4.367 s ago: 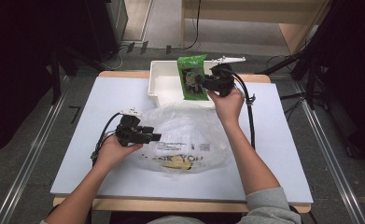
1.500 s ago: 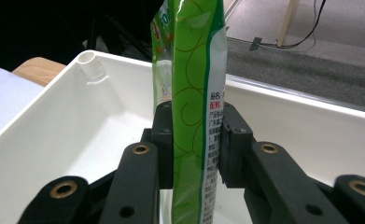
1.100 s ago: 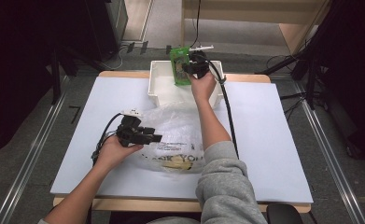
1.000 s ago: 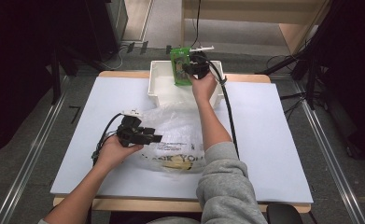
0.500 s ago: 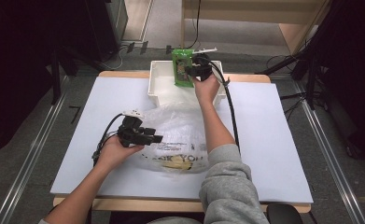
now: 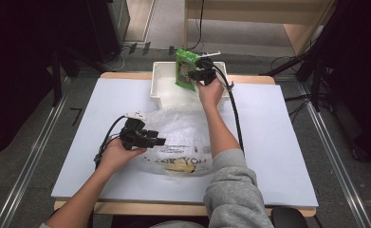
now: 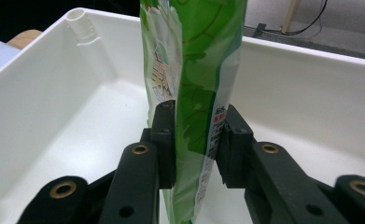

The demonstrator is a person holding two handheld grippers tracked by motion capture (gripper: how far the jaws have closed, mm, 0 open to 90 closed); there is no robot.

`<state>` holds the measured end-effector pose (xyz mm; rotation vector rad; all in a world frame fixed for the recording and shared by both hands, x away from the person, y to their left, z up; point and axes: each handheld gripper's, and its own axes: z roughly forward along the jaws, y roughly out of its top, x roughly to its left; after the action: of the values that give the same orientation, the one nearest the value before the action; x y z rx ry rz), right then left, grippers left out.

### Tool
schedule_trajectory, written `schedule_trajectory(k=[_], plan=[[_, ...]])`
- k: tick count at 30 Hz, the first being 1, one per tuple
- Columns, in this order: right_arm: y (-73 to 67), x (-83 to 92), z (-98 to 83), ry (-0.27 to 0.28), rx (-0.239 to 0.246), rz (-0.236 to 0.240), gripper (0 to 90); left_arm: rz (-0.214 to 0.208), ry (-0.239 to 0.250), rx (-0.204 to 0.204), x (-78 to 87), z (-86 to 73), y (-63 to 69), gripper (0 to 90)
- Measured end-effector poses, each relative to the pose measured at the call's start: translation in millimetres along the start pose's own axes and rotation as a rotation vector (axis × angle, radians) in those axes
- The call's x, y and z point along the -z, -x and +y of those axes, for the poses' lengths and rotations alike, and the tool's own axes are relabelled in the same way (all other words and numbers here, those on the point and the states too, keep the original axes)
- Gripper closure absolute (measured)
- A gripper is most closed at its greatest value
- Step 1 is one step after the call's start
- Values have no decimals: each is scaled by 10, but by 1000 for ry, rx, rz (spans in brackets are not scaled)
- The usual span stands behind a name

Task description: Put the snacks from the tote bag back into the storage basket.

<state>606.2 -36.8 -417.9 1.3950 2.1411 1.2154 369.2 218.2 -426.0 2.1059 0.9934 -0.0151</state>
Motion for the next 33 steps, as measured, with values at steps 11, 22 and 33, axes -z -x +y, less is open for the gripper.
schedule_trajectory(k=[11, 22, 33], plan=[[55, -87, -15, -27, -24, -4, 714, 1, -4, 3, -3, -5, -22, 459], [75, -86, -1, -49, -10, -34, 663, 2, -11, 2, -4, -5, -22, 459], [88, -126, 42, -50, -14, -104, 599, 4, -6, 0, -5, -7, -18, 460]])
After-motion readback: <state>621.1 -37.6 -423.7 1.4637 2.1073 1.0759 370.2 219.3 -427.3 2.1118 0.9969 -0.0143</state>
